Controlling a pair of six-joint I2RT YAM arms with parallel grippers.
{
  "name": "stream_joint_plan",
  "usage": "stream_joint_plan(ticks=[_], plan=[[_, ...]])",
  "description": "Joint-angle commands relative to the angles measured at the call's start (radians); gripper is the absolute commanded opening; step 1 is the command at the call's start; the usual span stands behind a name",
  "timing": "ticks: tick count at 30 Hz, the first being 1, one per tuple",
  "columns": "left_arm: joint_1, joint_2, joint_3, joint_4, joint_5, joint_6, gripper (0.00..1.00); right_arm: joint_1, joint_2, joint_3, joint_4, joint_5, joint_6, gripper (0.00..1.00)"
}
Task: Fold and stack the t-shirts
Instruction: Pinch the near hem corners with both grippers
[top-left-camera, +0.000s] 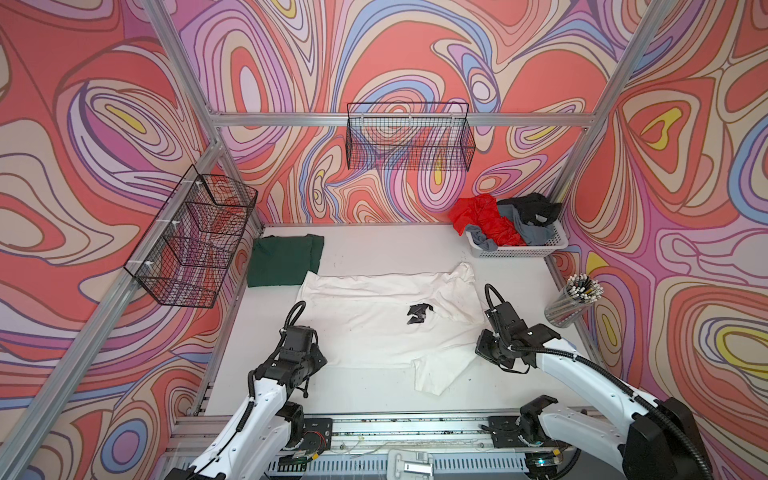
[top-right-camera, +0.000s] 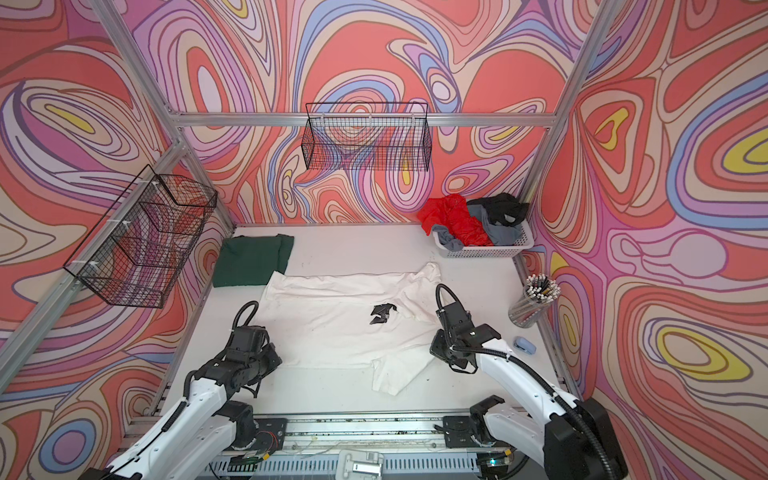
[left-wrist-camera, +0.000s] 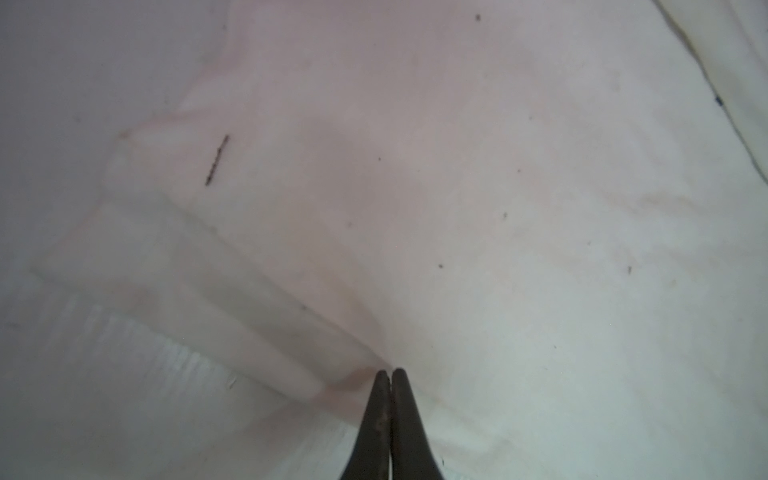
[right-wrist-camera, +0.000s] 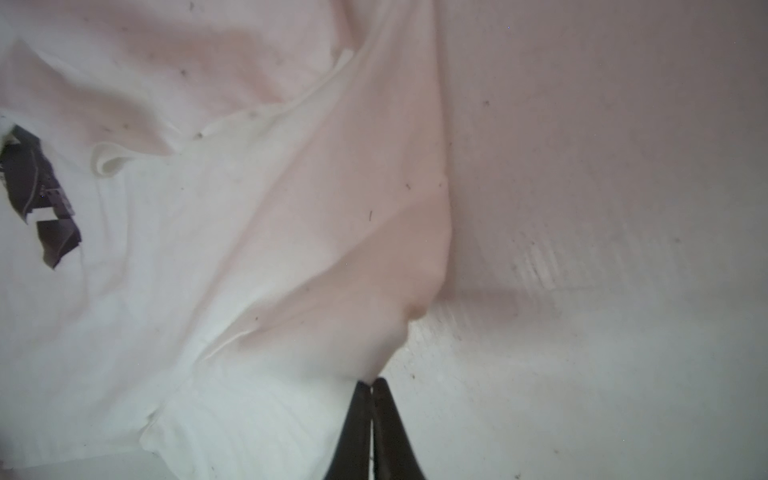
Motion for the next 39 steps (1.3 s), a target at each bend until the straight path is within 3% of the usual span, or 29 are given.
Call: stream_joint_plan(ticks=[1, 2, 5, 8, 12, 15, 21, 26, 29, 34, 35, 39], plan=[[-0.003, 0.000, 0.002, -0.027, -0.023, -0.010, 0.00, 0.004, -0.010, 0.054, -0.046, 0.042, 0.000, 0.00], [-0.003, 0.003, 0.005, -0.032, -0.029, -0.011, 0.00, 0.005, -0.007, 0.075, -0.053, 0.055, -0.003, 0.00], [-0.003, 0.019, 0.036, -0.081, -0.079, -0.017, 0.30, 0.005, 0.019, 0.144, -0.059, 0.082, -0.019, 0.00], [-0.003, 0.029, 0.070, -0.126, -0.150, -0.028, 0.47, 0.005, 0.052, 0.188, -0.061, 0.090, -0.031, 0.00], [-0.002, 0.039, 0.078, -0.141, -0.184, -0.053, 0.59, 0.004, 0.072, 0.214, -0.045, 0.085, -0.037, 0.00], [-0.003, 0.071, 0.070, -0.109, -0.164, -0.065, 0.61, 0.004, 0.090, 0.236, -0.032, 0.079, -0.047, 0.00], [-0.003, 0.155, 0.084, -0.077, -0.145, -0.063, 0.59, 0.004, 0.132, 0.278, -0.022, 0.058, -0.078, 0.00], [-0.003, 0.183, 0.086, -0.053, -0.144, -0.065, 0.49, 0.004, 0.133, 0.298, -0.023, 0.054, -0.093, 0.00], [-0.004, 0.223, 0.087, -0.017, -0.117, -0.056, 0.34, 0.004, 0.130, 0.295, -0.017, 0.041, -0.099, 0.00], [-0.003, 0.311, 0.122, 0.001, -0.090, -0.022, 0.00, 0.005, 0.127, 0.268, -0.014, 0.020, -0.106, 0.00], [-0.003, 0.320, 0.134, -0.003, -0.092, -0.013, 0.00, 0.005, 0.123, 0.256, -0.013, 0.014, -0.106, 0.01], [-0.004, 0.316, 0.192, -0.034, -0.085, 0.023, 0.00, 0.005, 0.104, 0.208, -0.030, -0.004, -0.111, 0.30]])
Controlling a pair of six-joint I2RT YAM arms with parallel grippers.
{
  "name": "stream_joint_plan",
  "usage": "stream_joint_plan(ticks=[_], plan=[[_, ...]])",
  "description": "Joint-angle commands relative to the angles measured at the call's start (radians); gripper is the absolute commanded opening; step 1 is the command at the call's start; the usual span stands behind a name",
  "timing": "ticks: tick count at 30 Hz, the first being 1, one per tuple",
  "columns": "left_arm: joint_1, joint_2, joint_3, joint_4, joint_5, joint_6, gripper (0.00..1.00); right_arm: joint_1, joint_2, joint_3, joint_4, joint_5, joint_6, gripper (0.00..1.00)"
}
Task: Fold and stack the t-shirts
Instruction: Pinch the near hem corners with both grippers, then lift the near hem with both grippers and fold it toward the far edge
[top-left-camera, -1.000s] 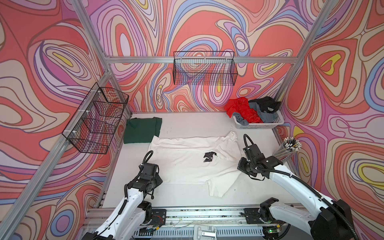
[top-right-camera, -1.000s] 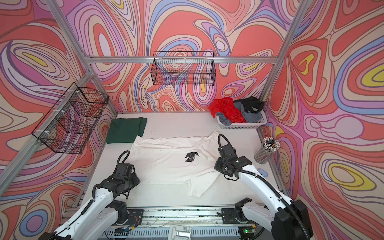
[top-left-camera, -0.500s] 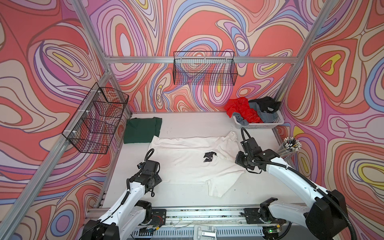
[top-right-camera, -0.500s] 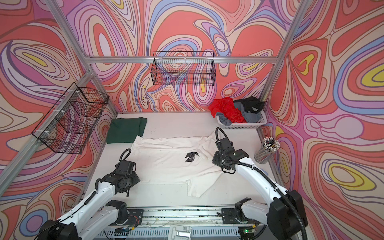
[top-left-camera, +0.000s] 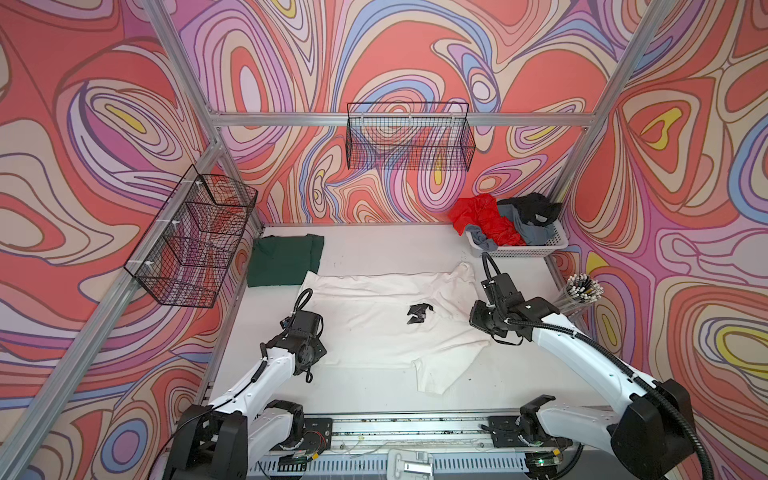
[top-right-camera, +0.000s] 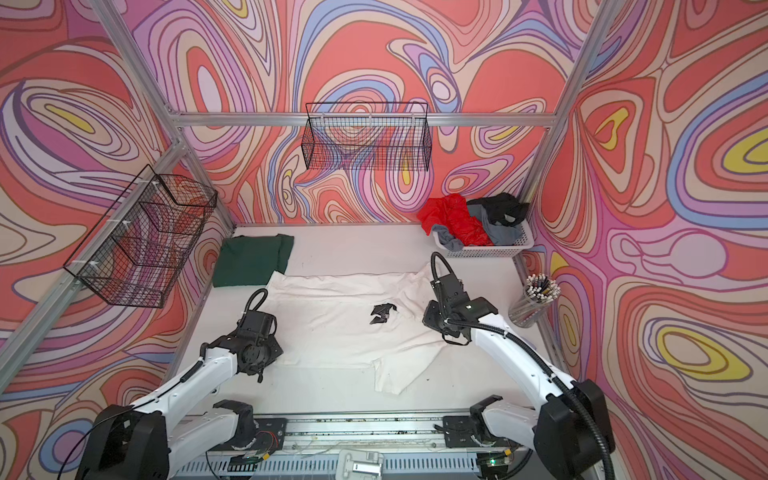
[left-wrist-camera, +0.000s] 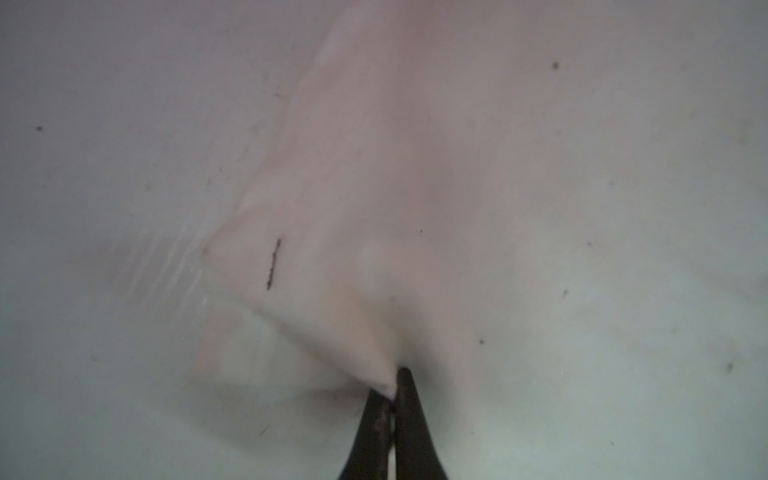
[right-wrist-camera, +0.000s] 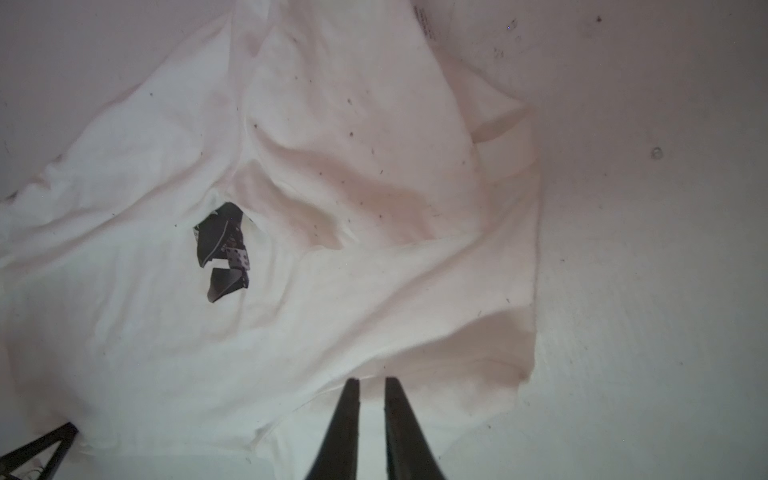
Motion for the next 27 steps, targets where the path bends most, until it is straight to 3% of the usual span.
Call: stream_joint_plan(ticks=[1, 6, 17, 22, 27], plan=[[-0.003, -0.010, 0.059, -0.041, 0.022, 0.037, 0.00, 0.005, -0.030, -0.046, -0.032, -0.018, -0.007, 0.37], [-0.003, -0.011, 0.127, -0.029, 0.059, 0.059, 0.00, 0.005, -0.107, -0.221, 0.055, -0.102, 0.052, 0.48], [-0.004, 0.072, 0.179, -0.015, 0.100, 0.069, 0.00, 0.006, -0.175, -0.358, 0.057, -0.122, 0.065, 0.48], [-0.003, 0.069, 0.177, -0.007, 0.088, 0.069, 0.00, 0.018, -0.130, -0.438, 0.165, -0.164, 0.110, 0.41], [-0.004, 0.089, 0.173, 0.004, 0.088, 0.072, 0.00, 0.025, -0.129, -0.444, 0.169, -0.133, 0.116, 0.28]])
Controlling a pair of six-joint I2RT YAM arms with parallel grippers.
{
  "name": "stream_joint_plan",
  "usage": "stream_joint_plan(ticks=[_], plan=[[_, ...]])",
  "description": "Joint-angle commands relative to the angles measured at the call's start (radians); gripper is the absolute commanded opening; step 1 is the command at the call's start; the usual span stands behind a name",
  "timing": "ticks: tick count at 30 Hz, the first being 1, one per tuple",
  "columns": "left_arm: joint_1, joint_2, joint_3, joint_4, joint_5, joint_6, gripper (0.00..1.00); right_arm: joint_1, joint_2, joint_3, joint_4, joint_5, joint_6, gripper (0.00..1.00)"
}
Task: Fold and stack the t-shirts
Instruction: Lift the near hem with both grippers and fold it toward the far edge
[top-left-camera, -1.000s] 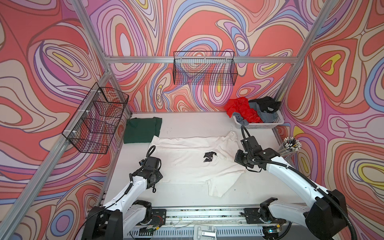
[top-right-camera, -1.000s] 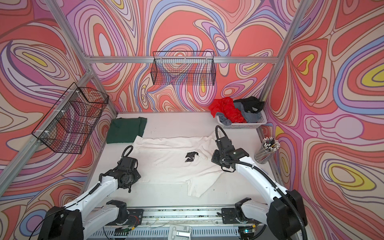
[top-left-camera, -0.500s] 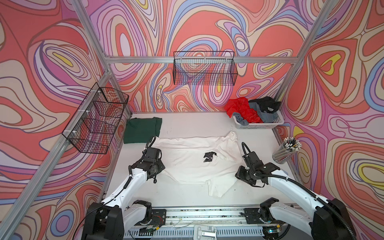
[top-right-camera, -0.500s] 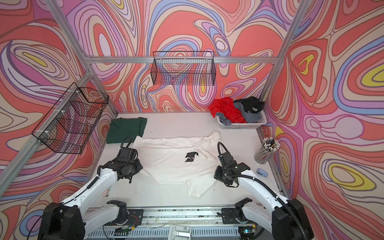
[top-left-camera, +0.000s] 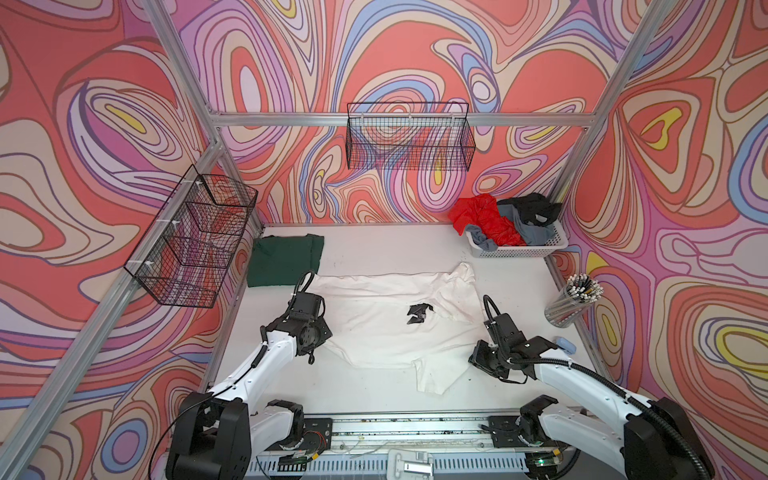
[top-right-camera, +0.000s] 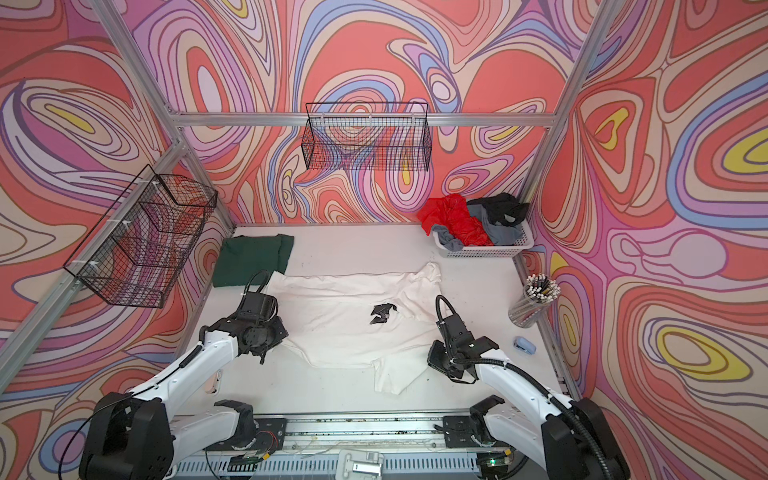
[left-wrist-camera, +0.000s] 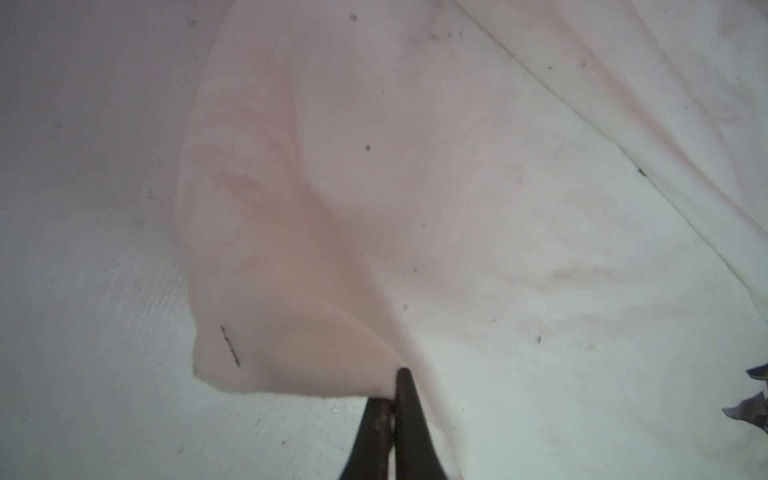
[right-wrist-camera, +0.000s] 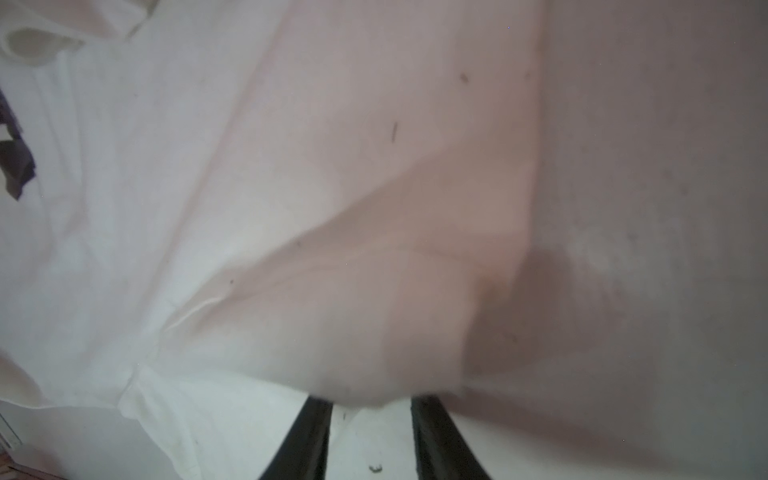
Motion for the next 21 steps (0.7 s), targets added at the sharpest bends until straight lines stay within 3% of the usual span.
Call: stream_joint_plan(ticks=[1, 7, 21], plan=[[-0.004, 0.023, 0.010, 0.013, -0.002, 0.008, 0.00, 0.007, 0.017, -0.029, -0.001, 0.018, 0.030, 0.25], [-0.003, 0.033, -0.004, 0.034, 0.002, 0.009, 0.00, 0.007, 0.049, -0.015, 0.006, 0.040, 0.044, 0.00], [-0.003, -0.033, 0.001, 0.026, -0.049, 0.057, 0.00, 0.007, -0.088, 0.129, -0.164, 0.154, 0.116, 0.00]])
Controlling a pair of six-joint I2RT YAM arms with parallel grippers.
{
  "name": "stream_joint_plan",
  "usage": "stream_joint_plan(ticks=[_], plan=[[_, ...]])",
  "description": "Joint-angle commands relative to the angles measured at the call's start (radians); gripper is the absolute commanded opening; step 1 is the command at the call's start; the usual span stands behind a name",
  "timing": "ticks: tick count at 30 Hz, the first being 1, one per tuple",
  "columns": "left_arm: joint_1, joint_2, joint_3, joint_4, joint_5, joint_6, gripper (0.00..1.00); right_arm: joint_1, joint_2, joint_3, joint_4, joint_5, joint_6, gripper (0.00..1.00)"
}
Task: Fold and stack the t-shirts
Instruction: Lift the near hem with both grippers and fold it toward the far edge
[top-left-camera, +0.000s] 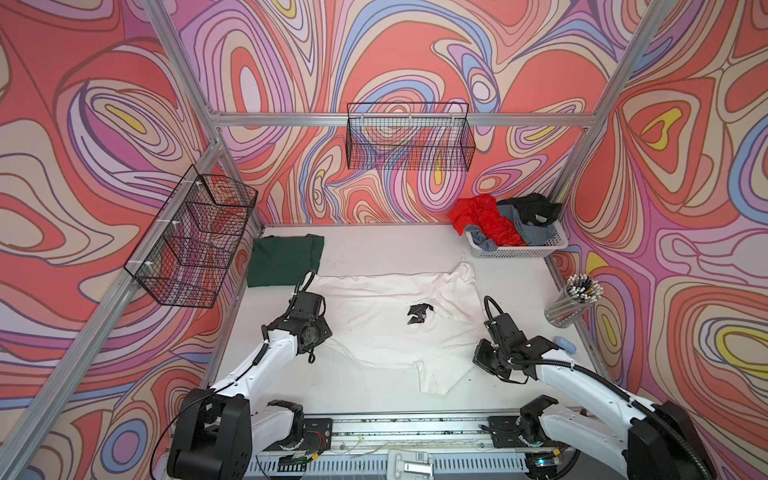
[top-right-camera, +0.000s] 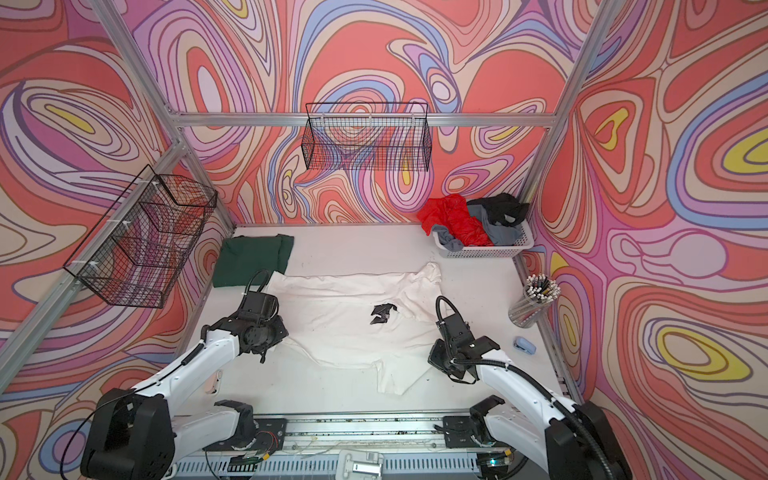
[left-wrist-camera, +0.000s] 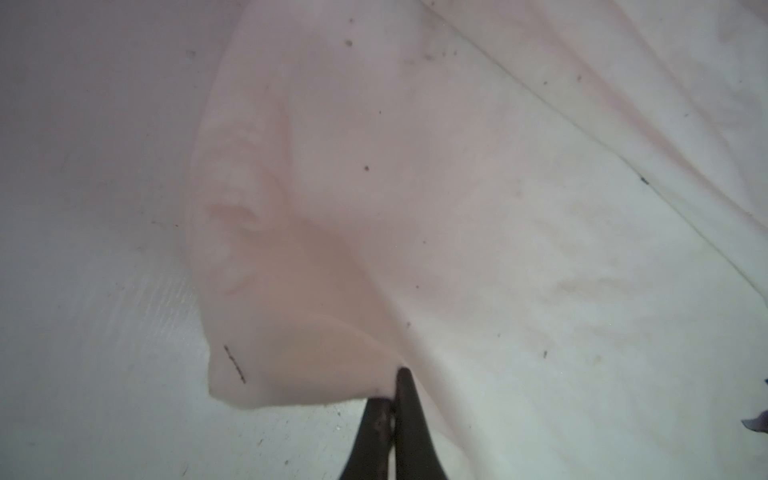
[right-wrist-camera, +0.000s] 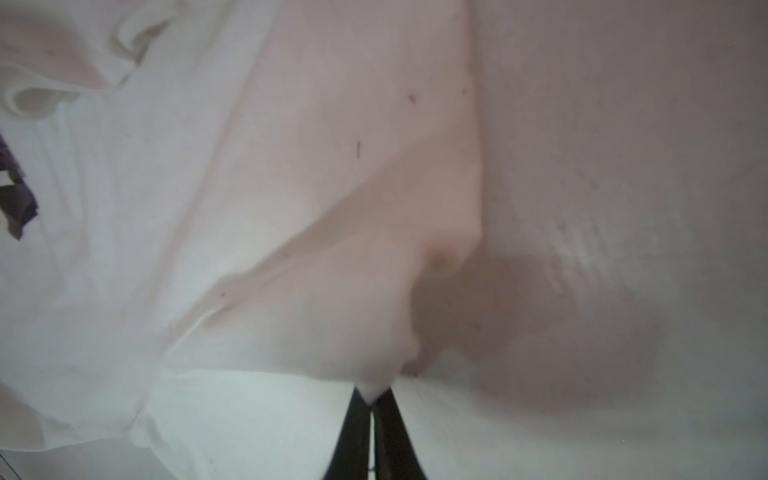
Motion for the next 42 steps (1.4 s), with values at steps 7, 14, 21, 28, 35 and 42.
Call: stream_joint_plan(ticks=[7, 14, 21, 28, 35, 42], plan=[[-0.004, -0.071, -0.009, -0.003, -0.018, 0.028, 0.00, 0.005, 0.021, 0.187, -0.070, 0.105, 0.038, 0.00], [-0.003, -0.074, 0.008, 0.008, -0.021, 0.042, 0.00, 0.004, 0.107, 0.287, -0.031, 0.163, 0.014, 0.00], [-0.003, -0.019, 0.070, 0.026, -0.018, 0.066, 0.00, 0.005, 0.172, 0.337, 0.002, 0.233, -0.004, 0.00], [0.005, 0.049, 0.159, 0.016, -0.029, 0.094, 0.00, -0.009, 0.249, 0.372, 0.026, 0.253, -0.019, 0.00], [0.050, 0.121, 0.208, 0.036, 0.003, 0.108, 0.00, -0.061, 0.296, 0.427, 0.051, 0.261, -0.071, 0.00], [0.066, 0.195, 0.233, 0.064, 0.007, 0.108, 0.00, -0.111, 0.370, 0.465, 0.078, 0.220, -0.126, 0.00]])
